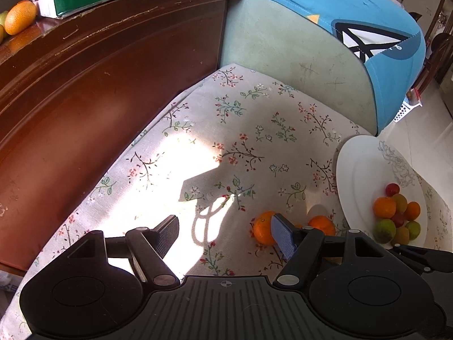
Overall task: Organize fruits
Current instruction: 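Move both open grippers back toward the fruits on the cloth, then close the left gripper on an orange while the right gripper grasps a yellow-brown fruit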
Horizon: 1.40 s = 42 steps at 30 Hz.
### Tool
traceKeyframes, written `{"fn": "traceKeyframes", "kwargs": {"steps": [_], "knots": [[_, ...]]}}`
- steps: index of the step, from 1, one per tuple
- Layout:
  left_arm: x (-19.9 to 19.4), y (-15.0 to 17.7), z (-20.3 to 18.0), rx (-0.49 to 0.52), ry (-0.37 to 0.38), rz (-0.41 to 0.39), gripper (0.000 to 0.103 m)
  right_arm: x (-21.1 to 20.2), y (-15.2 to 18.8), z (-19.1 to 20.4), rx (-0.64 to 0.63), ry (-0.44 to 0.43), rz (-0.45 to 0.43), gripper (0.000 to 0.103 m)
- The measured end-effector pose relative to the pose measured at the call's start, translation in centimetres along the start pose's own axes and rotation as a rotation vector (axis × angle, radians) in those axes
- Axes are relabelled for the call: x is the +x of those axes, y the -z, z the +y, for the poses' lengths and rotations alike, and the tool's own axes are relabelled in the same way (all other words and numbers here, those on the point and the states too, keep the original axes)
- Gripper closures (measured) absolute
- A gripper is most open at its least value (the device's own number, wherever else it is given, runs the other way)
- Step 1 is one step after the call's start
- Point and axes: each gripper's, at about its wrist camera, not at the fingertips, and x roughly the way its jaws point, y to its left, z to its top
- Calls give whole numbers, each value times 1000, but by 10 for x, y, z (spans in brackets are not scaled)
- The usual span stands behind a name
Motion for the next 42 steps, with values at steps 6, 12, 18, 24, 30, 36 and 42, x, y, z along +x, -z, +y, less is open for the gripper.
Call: {"fn": "traceKeyframes", "kwargs": {"steps": [6,12,18,24,30,36,42], "knots": [[9,2,-3,-8,13,10,35,-6,3,-3,3,-20,13,75],[18,3,-7,-30,34,24,40,-10,6,-5,12,-26,22,75],[24,1,-11,-68,46,15,40,-12,6,-7,18,-26,21,75],[29,1,-13,-97,60,23,41,-13,6,-10,30,-21,23,75],[30,0,-20,-100,82,24,41,-14,6,-11,34,-23,21,75],[34,3,-19,-110,72,39,46,-15,6,-13,39,-23,19,75],[30,5,-21,-108,101,25,66,-17,5,-16,53,-11,5,75]]}}
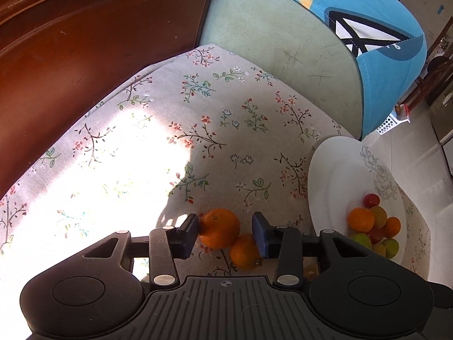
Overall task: Organize fruits
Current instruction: 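Close the left gripper on an orange while the right gripper grasps a yellow-brown fruit, then carry the orange with the left gripper while the right gripper carries its fruit onto the plate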
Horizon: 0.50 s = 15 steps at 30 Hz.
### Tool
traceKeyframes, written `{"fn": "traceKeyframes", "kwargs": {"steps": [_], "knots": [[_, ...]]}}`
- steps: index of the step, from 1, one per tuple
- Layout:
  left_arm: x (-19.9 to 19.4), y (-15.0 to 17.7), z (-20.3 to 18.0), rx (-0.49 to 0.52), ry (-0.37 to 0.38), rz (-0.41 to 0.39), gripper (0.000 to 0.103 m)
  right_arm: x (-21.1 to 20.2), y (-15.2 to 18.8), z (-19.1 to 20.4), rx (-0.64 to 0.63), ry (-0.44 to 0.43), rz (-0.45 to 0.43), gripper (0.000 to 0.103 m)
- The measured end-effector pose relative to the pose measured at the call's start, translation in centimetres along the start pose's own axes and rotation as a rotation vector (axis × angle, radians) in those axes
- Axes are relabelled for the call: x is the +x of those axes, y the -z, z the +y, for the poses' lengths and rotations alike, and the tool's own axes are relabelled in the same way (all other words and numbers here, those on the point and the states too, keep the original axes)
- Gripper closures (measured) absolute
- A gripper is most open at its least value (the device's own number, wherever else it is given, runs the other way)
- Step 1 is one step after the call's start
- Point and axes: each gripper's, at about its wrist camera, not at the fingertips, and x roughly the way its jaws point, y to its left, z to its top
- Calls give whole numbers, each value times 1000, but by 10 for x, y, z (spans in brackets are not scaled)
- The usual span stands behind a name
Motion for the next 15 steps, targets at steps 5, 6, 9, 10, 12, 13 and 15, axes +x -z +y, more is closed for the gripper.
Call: {"fn": "traceKeyframes", "kwargs": {"steps": [5,6,9,10,12,13,15], "knots": [[-1,0,4,-8,-5,12,73,1,0,1,-2,-1,1,75],[-1,-1,4,-12,-6,12,73,1,0,1,-4,-1,1,75],[4,-1,7,-32,-12,25,70,1,0,1,-4,-1,1,75],[5,0,6,-32,-18,22,70,1,0,0,-3,-1,1,75],[5,0,2,0,-33,19,71,0,-1,-1,1,1,-1,75],[5,1,0,12,-32,15,73,0,-1,-1,3,2,-2,75],[4,2,0,17,-33,7,74,-2,-2,-1,6,-1,-4,75]]}}
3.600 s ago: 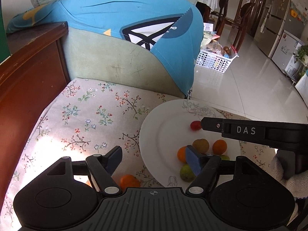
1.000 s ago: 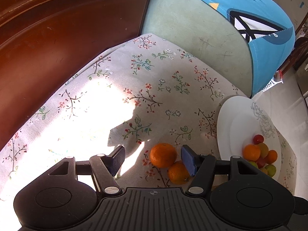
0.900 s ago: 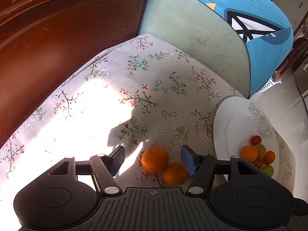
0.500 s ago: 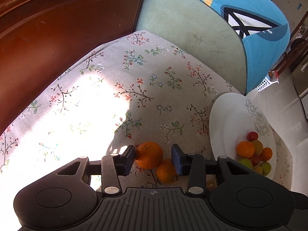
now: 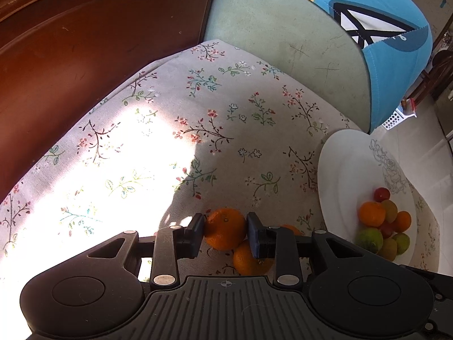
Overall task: Organize fruits
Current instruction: 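Carry the orange with the left gripper while the right gripper carries its fruit onto the plate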
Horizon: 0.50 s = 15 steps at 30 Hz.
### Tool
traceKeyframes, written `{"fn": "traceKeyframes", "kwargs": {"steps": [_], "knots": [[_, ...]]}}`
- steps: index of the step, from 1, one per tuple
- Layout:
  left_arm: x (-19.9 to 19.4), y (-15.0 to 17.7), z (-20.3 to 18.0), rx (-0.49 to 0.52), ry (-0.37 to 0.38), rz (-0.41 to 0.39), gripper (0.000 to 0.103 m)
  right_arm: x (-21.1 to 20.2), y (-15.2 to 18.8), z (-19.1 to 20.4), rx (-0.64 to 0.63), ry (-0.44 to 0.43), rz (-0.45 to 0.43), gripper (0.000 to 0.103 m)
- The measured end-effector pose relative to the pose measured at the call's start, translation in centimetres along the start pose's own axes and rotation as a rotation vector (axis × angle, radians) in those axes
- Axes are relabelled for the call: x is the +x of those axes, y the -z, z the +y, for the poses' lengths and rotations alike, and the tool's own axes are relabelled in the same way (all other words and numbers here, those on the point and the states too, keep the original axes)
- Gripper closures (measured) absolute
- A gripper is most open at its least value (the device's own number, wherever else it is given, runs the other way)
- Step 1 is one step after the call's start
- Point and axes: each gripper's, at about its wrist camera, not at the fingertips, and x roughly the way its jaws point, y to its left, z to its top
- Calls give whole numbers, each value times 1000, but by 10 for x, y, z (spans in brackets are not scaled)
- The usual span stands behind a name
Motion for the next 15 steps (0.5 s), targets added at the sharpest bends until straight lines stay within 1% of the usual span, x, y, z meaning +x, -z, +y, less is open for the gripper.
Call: {"fn": "traceKeyframes", "kwargs": {"steps": [5,15], "knots": [[-4,1,-3,30,-16,-8,74,-6,-3,-1,11,-10,-20,75],[-30,-2,-20,131,-72,-124,74,-27,-19,-16,64,-7,-98,75]]}}
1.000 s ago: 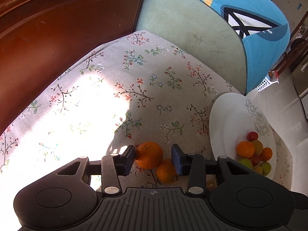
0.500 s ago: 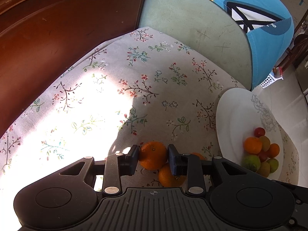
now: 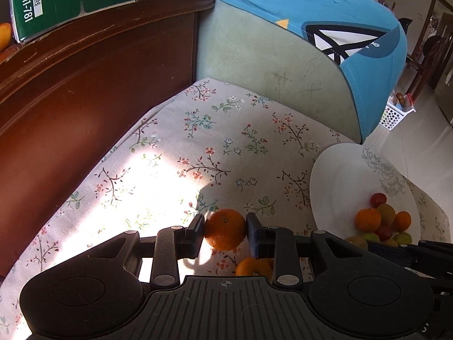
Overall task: Organize fruits
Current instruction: 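Carry the orange with the left gripper while the right gripper carries its fruit onto the plate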
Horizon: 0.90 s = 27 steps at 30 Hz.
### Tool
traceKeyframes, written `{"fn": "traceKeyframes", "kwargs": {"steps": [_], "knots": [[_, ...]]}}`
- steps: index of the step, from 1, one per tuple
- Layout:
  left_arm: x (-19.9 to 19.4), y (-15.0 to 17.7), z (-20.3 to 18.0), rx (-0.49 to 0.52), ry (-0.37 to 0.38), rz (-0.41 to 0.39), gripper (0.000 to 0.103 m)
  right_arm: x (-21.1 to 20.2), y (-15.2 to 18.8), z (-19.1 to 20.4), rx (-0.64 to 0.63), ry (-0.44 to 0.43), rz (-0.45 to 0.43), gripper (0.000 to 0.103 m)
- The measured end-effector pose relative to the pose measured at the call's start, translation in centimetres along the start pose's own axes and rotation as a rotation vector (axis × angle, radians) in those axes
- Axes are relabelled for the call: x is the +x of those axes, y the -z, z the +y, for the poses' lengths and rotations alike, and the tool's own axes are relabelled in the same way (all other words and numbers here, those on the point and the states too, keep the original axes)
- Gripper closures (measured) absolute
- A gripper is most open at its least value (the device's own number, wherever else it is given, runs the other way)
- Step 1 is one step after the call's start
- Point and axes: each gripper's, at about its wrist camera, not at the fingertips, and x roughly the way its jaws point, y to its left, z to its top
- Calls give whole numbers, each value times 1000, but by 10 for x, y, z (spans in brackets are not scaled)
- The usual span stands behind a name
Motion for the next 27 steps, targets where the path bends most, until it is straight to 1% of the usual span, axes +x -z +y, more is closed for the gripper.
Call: {"fn": "traceKeyframes", "kwargs": {"steps": [5,16,21,27], "knots": [[-6,-1,-6,32,-5,-25,74,-9,-8,-7,24,2,-32,75],[-20,-8,-19,50,36,-62,74,-28,-19,-24,67,8,-94,75],[-22,-8,-29,72,75,-63,74,-35,-24,-34,89,19,-119,75],[-20,-6,-49,117,136,-57,74,-39,-29,-53,144,58,-146,75]]}}
